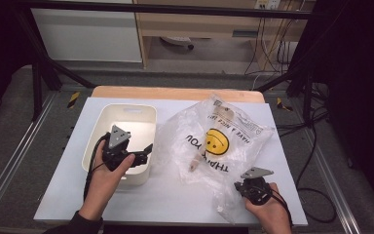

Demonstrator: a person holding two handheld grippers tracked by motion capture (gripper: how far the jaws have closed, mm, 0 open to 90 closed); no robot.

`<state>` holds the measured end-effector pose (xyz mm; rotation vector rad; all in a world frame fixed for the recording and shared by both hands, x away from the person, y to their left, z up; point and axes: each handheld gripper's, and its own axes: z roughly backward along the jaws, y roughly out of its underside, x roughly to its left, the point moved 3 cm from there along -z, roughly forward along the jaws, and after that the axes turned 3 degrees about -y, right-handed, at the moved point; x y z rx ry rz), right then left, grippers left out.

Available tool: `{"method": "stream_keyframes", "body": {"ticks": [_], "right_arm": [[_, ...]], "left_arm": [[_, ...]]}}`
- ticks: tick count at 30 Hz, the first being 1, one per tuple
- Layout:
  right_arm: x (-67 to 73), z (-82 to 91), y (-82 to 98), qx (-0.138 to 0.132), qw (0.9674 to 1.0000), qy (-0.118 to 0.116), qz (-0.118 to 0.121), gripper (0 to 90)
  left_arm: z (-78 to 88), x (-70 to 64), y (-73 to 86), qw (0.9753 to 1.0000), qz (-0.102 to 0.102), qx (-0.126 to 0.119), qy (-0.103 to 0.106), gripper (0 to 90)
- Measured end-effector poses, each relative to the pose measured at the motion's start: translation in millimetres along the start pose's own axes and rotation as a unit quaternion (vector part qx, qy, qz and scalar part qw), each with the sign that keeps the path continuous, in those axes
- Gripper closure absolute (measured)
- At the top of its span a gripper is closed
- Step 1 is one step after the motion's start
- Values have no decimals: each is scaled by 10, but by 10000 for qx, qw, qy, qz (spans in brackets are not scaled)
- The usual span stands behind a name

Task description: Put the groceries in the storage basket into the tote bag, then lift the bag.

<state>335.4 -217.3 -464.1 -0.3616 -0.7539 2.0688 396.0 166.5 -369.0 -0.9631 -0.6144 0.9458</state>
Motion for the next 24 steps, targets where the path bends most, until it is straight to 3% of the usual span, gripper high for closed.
{"method": "stream_keyframes", "body": {"ticks": [7, 24], "right_arm": [[-48, 23, 21, 53, 10000, 68, 2, 900], [-417, 137, 89, 143, 9991, 367, -155, 900]], "left_arm": [[-2, -26, -2, 10000, -34, 14, 22, 121], [-15, -237, -17, 9995, -176, 58, 242, 121]]}}
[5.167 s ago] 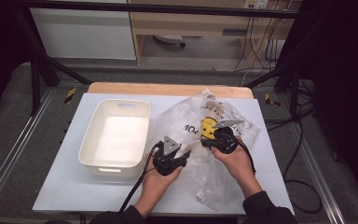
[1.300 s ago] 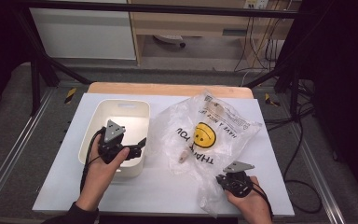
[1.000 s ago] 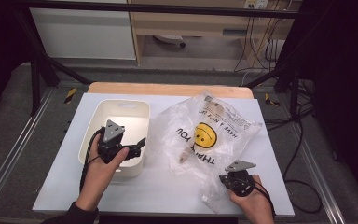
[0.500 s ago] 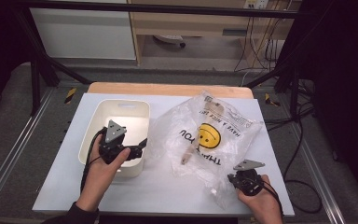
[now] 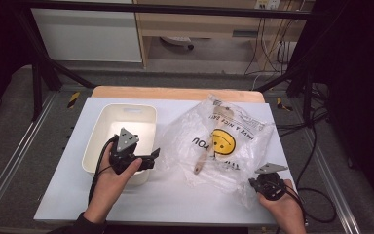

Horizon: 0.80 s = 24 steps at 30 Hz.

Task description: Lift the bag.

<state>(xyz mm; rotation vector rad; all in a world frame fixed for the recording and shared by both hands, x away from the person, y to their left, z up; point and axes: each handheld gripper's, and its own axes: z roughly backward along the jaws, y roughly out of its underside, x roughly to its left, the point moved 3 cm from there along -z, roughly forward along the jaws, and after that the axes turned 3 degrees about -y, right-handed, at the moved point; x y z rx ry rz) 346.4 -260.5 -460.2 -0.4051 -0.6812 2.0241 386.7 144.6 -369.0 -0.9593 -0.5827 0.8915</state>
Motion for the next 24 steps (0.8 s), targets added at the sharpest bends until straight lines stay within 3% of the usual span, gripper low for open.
{"method": "stream_keyframes", "body": {"ticks": [11, 18, 24], "right_arm": [[-466, 69, 60, 70, 9997, 193, -133, 900], [-775, 66, 105, 93, 9990, 285, -328, 900], [-797, 53, 117, 84, 9987, 334, -383, 900]], "left_arm": [[-80, -265, -15, 9996, -173, 68, 192, 123], [-196, -582, -11, 9984, -366, 149, 413, 123], [-422, -891, 44, 9969, -546, 262, 512, 124]]}}
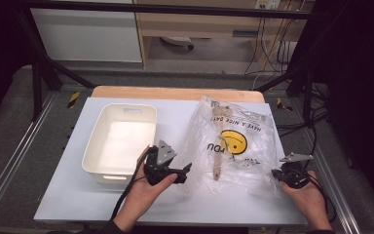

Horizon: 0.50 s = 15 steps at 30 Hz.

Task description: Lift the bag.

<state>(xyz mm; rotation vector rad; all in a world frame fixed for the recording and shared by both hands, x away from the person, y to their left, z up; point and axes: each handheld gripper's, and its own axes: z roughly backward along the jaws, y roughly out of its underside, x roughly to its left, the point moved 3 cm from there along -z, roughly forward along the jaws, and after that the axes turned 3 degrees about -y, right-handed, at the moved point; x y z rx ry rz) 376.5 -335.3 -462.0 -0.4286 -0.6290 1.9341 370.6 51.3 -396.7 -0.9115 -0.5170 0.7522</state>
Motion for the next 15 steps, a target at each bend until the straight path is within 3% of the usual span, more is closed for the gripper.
{"method": "stream_keyframes", "body": {"ticks": [5, 8, 12, 15], "right_arm": [[25, 6, 16, -14, 10000, -34, 24, 900], [19, 12, 27, -14, 10000, -72, 7, 900], [18, 10, 31, -48, 10000, -69, 25, 900], [28, 10, 33, -51, 10000, -77, 25, 900]], "left_arm": [[-239, -67, 64, 9996, -44, 239, -106, 123], [-341, -32, 114, 9988, -17, 367, -325, 117], [-407, 44, 164, 9973, 167, 424, -572, 116], [-455, 73, 220, 9971, 361, 491, -453, 114]]}}
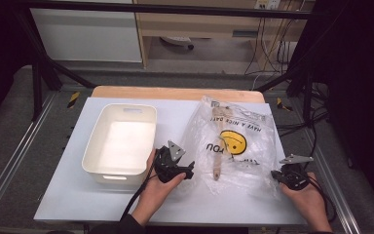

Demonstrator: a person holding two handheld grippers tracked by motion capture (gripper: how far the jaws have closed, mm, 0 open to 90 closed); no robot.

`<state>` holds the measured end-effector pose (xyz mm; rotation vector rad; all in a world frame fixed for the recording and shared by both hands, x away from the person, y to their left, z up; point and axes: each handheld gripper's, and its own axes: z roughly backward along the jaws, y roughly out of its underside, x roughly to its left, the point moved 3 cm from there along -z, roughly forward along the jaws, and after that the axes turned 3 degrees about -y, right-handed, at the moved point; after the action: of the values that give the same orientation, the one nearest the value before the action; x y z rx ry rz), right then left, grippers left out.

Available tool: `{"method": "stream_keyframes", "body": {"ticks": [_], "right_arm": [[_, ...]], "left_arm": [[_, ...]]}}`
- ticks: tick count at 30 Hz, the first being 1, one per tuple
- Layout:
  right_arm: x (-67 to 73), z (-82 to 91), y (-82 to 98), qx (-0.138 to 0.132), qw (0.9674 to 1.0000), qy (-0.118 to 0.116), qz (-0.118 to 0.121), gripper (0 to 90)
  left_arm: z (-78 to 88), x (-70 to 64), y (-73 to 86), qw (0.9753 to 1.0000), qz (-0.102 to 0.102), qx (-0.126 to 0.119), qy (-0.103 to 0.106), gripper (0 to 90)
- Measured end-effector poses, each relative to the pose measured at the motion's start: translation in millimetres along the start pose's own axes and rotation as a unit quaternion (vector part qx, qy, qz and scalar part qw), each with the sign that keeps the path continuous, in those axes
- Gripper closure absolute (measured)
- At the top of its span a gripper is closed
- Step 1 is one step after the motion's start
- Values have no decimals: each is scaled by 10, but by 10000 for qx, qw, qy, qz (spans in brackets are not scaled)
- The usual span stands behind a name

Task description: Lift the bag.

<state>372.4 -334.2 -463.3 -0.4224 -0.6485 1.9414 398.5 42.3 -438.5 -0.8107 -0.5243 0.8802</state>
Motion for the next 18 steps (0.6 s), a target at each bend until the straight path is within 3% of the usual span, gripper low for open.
{"method": "stream_keyframes", "body": {"ticks": [3, 7, 9, 12, 15, 18], "right_arm": [[15, 3, 4, -7, 10000, 2, 16, 900], [40, 7, 12, -20, 10000, -31, 29, 900], [54, 12, 16, -7, 10000, -62, 38, 900], [78, 11, 23, -52, 9999, -88, 18, 900], [103, 13, 31, -95, 9998, -170, -59, 900], [126, 23, 47, -164, 9994, -255, -150, 879]], "left_arm": [[-78, -20, 83, 9998, -35, 184, 56, 117], [-163, -77, 205, 9982, -41, 484, 365, 165], [-171, -106, 240, 9970, 10, 569, 521, 249], [-161, -126, 272, 9961, -70, 604, 638, 409], [-166, -119, 295, 9949, 90, 580, 824, 571], [-166, -103, 312, 9954, 50, 522, 802, 671]]}}
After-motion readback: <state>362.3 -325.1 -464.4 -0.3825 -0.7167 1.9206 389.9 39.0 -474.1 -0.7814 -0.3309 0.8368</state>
